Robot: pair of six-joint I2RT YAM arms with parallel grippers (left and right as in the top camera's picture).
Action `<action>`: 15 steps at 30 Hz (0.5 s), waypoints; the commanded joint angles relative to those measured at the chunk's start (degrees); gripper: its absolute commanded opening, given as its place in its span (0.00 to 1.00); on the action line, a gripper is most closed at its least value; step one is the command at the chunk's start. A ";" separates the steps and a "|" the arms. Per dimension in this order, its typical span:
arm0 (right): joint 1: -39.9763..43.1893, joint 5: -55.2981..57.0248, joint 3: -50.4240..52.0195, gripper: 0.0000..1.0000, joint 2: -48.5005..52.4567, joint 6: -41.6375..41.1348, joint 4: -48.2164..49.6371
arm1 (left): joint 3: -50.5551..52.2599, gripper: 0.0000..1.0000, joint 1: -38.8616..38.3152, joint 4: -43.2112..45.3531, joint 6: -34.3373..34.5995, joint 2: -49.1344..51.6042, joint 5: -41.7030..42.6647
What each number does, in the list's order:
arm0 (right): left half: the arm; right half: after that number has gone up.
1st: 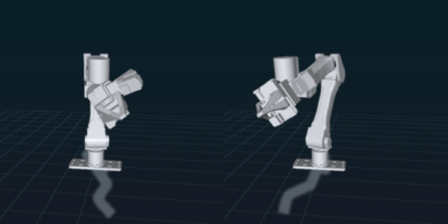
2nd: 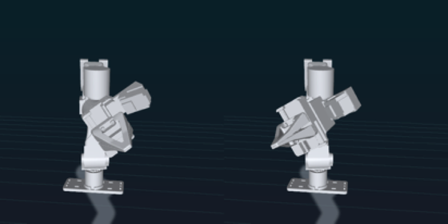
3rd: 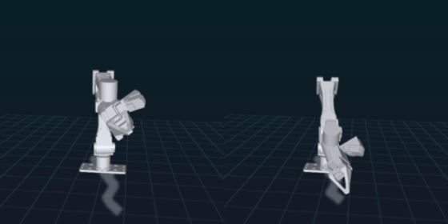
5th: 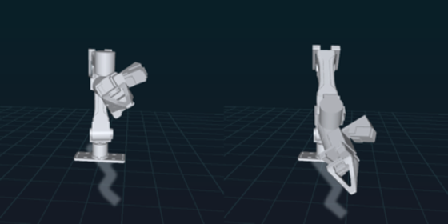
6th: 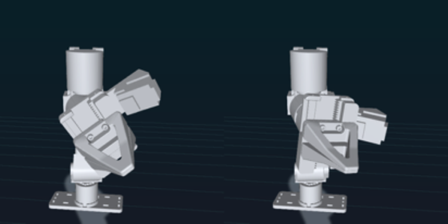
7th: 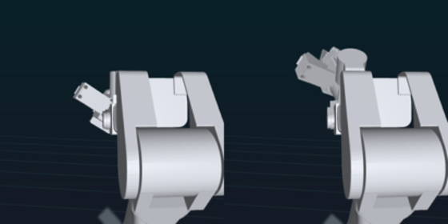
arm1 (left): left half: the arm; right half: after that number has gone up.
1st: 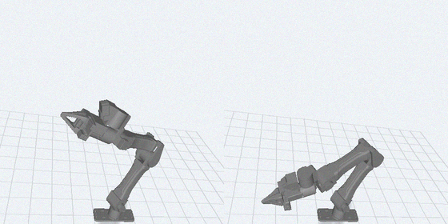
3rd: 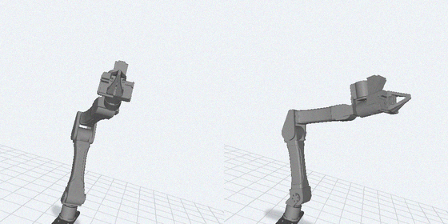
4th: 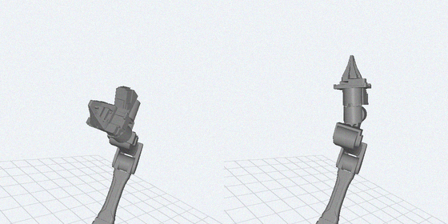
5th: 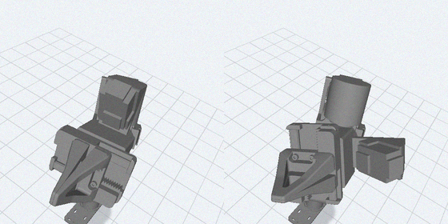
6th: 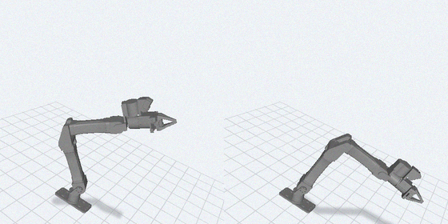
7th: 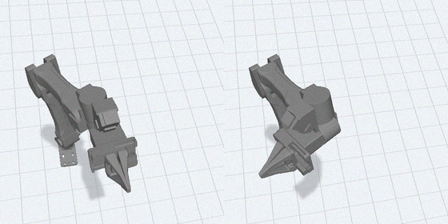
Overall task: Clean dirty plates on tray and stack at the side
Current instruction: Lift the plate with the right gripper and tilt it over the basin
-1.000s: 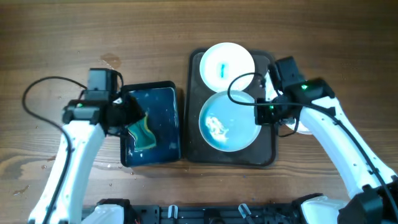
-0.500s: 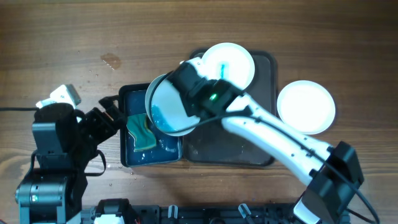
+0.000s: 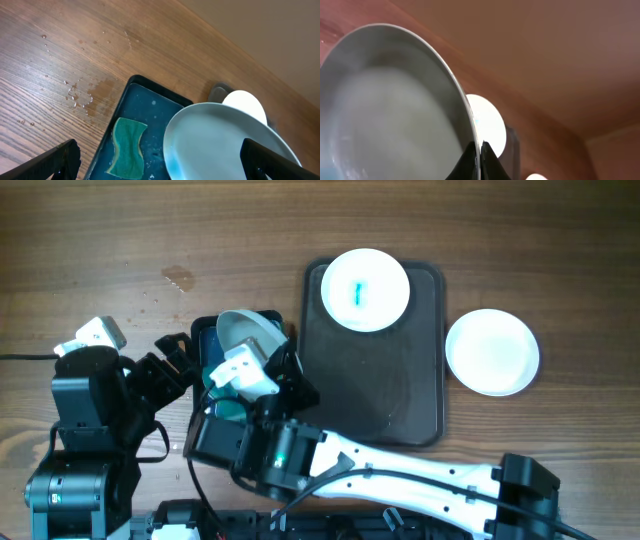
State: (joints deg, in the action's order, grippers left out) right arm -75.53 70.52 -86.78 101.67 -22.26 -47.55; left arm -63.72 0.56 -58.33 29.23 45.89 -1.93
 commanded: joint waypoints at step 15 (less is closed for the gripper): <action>-1.16 10.71 -1.18 0.04 -1.07 14.84 5.77 | -0.74 1.00 0.48 0.17 0.11 0.02 -1.18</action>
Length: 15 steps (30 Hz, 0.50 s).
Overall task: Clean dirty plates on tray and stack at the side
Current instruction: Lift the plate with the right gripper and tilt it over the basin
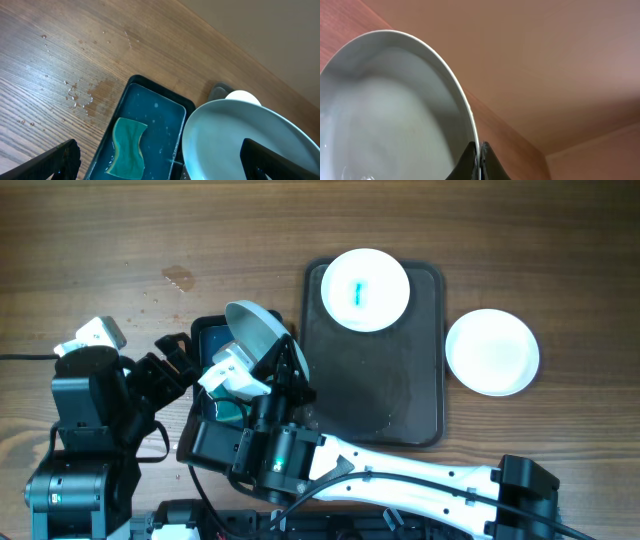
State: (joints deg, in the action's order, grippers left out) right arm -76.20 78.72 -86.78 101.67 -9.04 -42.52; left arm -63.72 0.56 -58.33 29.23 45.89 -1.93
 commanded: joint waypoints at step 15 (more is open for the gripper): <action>-0.46 2.51 -1.18 0.04 -1.07 3.10 3.98 | -0.74 1.00 0.48 0.17 0.11 0.02 -1.18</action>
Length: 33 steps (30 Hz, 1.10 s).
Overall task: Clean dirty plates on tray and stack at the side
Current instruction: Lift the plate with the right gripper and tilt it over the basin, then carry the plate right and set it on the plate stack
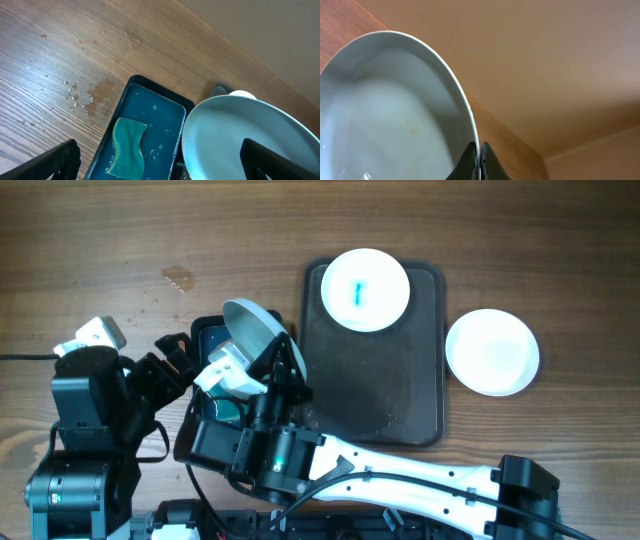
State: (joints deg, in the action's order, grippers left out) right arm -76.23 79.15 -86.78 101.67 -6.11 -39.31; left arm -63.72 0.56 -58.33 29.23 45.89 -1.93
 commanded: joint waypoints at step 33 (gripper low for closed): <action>110.31 -94.36 34.07 0.41 -15.69 -11.96 -4.57 | -0.74 1.00 0.48 0.17 0.11 0.02 -1.18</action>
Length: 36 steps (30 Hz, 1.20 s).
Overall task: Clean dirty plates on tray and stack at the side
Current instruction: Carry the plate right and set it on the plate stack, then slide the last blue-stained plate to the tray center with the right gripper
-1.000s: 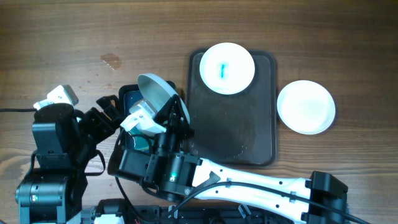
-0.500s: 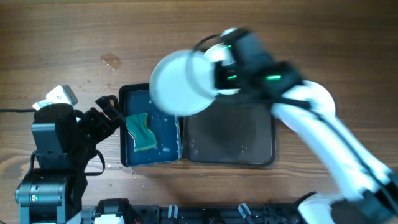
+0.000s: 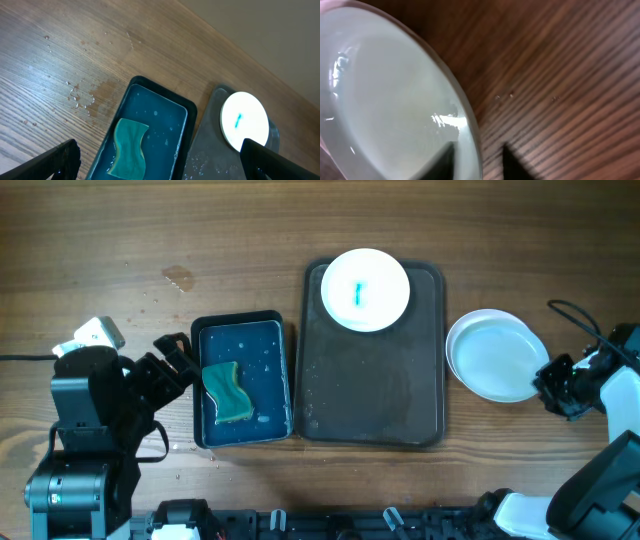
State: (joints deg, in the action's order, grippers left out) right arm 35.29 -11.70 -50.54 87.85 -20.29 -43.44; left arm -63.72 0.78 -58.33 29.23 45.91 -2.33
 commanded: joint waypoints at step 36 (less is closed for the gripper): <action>-45.75 4.63 -12.87 0.05 -8.81 -3.96 -5.66 | -0.74 1.00 0.26 0.17 0.13 0.00 -0.79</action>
State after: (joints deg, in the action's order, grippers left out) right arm -10.57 -7.16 -67.13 81.32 -18.31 -46.41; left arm -63.77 0.78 -58.33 29.23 45.95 -2.33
